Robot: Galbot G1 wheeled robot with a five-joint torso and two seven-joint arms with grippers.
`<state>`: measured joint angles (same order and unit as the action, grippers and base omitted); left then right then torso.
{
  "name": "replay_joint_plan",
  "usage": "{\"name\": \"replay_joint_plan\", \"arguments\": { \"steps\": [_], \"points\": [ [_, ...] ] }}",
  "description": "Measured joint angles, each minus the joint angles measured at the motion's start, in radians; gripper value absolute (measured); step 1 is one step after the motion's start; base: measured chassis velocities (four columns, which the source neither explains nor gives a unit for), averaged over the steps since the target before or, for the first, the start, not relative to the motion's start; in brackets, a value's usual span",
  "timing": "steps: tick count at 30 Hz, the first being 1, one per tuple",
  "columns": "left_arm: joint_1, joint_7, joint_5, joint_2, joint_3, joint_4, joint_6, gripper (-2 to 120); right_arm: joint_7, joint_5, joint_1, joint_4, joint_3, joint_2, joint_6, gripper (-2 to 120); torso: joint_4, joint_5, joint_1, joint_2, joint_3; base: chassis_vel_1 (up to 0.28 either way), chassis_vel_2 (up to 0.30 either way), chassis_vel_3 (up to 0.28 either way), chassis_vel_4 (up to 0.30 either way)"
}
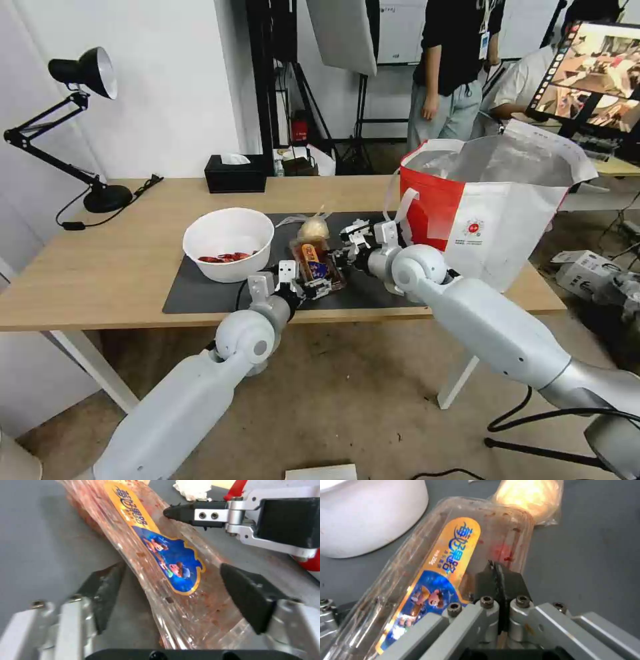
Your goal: Pick up the trash from the table and place it into the takeout bag.
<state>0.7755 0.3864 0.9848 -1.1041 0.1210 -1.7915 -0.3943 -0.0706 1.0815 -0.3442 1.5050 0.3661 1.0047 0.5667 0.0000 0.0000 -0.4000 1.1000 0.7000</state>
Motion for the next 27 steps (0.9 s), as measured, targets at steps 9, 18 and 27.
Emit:
{"name": "replay_joint_plan", "arguments": {
  "steps": [9, 18, 27],
  "points": [
    [-0.011, 0.001, 0.000, -0.006, 0.007, 0.013, 0.003, 39, 0.000, 0.000, -0.009, 0.008, -0.013, -0.007, -0.001, 0, 0.0000, 0.0000, 0.000, 0.000, 0.000, 0.000, 0.000, 0.000, 0.000],
    [-0.006, 0.000, 0.006, -0.004, 0.001, 0.008, 0.005, 7, -0.010, 0.002, -0.020, 0.037, -0.043, -0.014, -0.004, 0, 0.0000, 0.0000, 0.000, 0.000, 0.000, 0.000, 0.000, 0.000, 0.000],
    [0.020, 0.005, 0.033, 0.016, -0.034, -0.040, 0.005, 0, -0.051, 0.043, -0.079, 0.221, -0.118, -0.110, -0.064, 0, 0.0001, 0.0000, 0.000, 0.000, 0.000, 0.000, 0.000, 0.000, 0.000]
  ]
}}
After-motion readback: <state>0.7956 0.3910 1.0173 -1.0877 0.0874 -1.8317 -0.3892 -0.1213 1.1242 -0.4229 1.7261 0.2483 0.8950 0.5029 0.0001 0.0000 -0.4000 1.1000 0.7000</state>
